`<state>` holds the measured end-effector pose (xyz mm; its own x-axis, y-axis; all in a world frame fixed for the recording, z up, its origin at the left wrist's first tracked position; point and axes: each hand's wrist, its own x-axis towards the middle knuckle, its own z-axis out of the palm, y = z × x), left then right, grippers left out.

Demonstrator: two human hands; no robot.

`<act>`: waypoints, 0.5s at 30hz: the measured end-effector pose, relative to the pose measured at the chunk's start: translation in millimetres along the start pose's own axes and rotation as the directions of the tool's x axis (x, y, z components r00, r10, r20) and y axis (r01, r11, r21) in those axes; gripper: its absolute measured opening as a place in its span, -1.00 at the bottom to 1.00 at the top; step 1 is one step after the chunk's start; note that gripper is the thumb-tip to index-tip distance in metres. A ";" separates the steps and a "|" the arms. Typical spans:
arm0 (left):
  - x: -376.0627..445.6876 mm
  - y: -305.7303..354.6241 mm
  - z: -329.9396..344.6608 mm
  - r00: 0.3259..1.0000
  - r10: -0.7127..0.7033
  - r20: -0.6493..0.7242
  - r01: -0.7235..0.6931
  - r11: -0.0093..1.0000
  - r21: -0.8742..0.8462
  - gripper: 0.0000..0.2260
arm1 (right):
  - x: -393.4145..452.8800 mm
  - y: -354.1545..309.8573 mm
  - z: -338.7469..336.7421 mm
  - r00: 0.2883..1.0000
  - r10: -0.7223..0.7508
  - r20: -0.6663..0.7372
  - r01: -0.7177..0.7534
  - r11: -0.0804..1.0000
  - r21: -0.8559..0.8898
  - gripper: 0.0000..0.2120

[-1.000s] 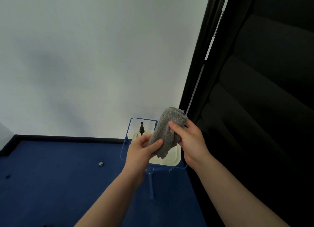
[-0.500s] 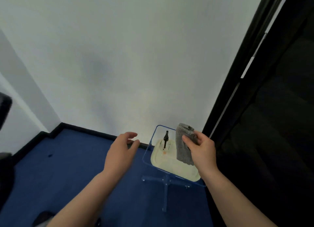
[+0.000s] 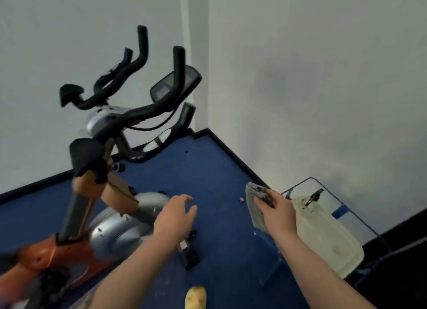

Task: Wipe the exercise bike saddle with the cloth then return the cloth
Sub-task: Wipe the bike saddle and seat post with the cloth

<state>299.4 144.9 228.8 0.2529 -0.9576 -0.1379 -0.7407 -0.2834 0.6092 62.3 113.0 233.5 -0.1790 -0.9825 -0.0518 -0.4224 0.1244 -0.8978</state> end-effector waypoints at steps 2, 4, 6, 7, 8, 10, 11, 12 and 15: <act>-27.6 -30.6 -20.9 0.996 -0.078 -0.053 0.078 0.997 0.002 -0.72 | -17.4 -6.9 29.0 0.995 -0.014 0.094 0.015 1.000 -0.010 -0.92; -54.3 -62.8 -44.1 0.981 -0.154 -0.117 0.155 0.988 -0.001 -0.74 | -38.0 -18.3 58.8 0.981 -0.045 0.189 0.053 0.998 -0.036 -0.89; -80.6 -94.9 -69.4 0.955 -0.228 -0.189 0.230 0.973 -0.014 -0.74 | -58.8 -35.7 90.7 0.954 -0.103 0.283 0.126 0.990 -0.065 -0.88; -93.4 -109.9 -81.4 0.939 -0.267 -0.216 0.269 0.963 -0.021 -0.74 | -68.7 -43.8 106.3 0.937 -0.130 0.323 0.161 0.984 -0.071 -0.87; -106.0 -126.2 -92.4 0.923 -0.297 -0.245 0.299 0.954 -0.031 -0.74 | -80.4 -52.3 122.5 0.920 -0.156 0.360 0.191 0.979 -0.064 -0.88; -131.5 -158.0 -113.7 0.892 -0.345 -0.293 0.348 0.936 -0.045 -0.77 | -106.9 -70.4 154.6 0.880 -0.207 0.428 0.251 0.967 -0.050 -0.91; -144.3 -173.2 -124.7 0.874 -0.371 -0.313 0.374 0.926 -0.053 -0.78 | -120.5 -77.9 171.8 0.859 -0.230 0.457 0.278 0.960 -0.040 -0.93; -156.5 -188.4 -135.8 0.856 -0.391 -0.339 0.395 0.917 -0.061 -0.78 | -135.0 -86.0 189.1 0.839 -0.248 0.485 0.297 0.955 -0.025 -0.92; -191.5 -233.6 -167.7 0.806 -0.446 -0.389 0.450 0.889 -0.086 -0.75 | -182.0 -108.9 241.4 0.767 -0.297 0.568 0.344 0.938 0.026 -0.82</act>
<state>528.4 403.2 243.8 0.7766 -0.6250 -0.0790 -0.4906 -0.6786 0.5466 355.4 244.7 235.1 0.4933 -0.8696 -0.0216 -0.4352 -0.2252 -0.8717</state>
